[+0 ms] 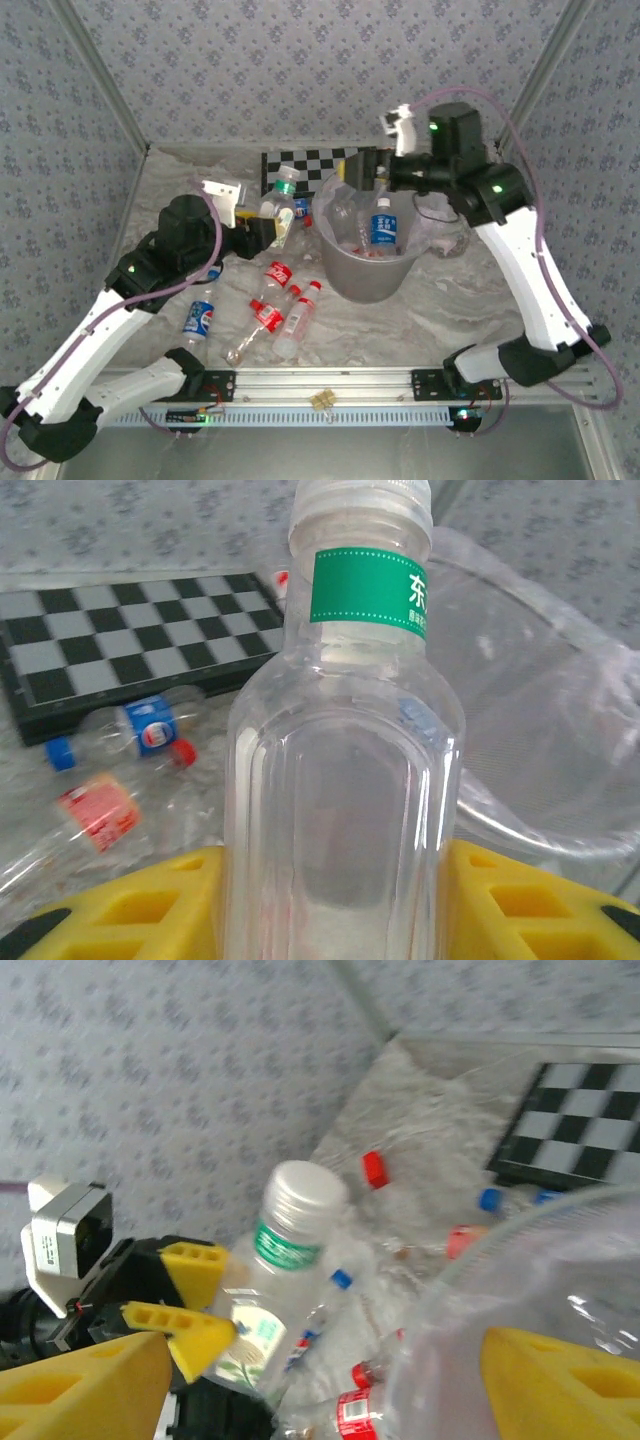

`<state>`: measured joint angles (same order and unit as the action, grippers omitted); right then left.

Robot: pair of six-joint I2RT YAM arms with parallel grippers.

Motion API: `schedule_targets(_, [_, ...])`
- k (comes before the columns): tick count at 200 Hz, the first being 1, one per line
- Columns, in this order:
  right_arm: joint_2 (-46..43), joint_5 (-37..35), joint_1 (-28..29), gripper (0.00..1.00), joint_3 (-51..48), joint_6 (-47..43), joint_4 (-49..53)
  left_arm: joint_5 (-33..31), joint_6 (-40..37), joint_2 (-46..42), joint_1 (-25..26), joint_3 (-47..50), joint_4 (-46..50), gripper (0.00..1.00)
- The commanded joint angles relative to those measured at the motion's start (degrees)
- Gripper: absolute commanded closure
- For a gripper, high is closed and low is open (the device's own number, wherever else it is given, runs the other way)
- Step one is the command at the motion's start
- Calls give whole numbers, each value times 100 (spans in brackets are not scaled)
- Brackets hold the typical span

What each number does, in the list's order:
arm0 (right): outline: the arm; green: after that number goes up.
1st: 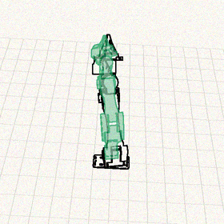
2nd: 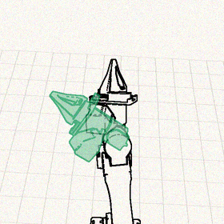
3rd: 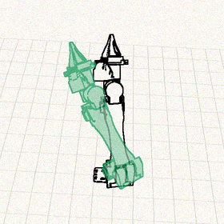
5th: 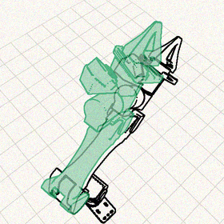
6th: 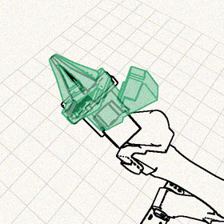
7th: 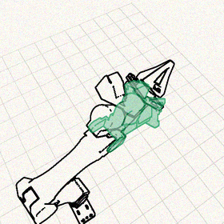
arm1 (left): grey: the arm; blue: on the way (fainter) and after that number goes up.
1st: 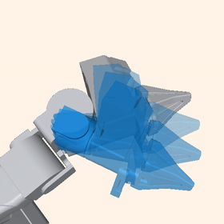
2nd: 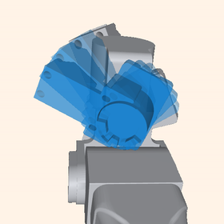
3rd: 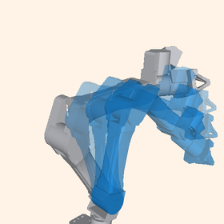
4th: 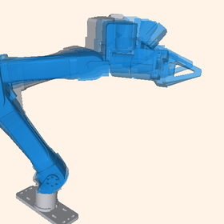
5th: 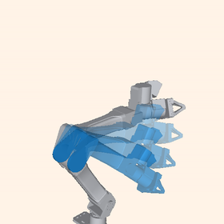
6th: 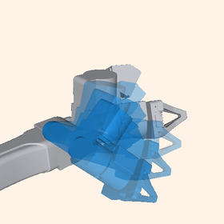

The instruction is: Put the plastic bottles in the bin

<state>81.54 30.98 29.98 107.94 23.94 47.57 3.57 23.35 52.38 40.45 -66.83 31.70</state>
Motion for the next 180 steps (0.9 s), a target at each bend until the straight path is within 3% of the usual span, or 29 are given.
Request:
schedule_targets(1, [501,255,397,22,481,-7,-42,258,-252,-81,215,94,-638,63])
schedule_targets(42, [1047,-162,641,17,764,15,39,171,-257,-9,348,80,-884,67])
schedule_targets(83, [1260,-28,658,44,817,99,-22,127,-301,62,365,107,-1008,68])
schedule_targets(109, [1268,-59,558,52,872,84,-43,116,-338,90,385,109,-1006,68])
schedule_targets(115, [1281,-13,524,54,913,92,-59,79,-348,88,377,96,-983,65])
schedule_targets(143, [1310,161,326,61,1360,75,-48,-44,-350,38,384,107,-893,33])
schedule_targets(180, [925,48,-191,71,1713,9,46,-182,-71,76,385,387,-1113,25])
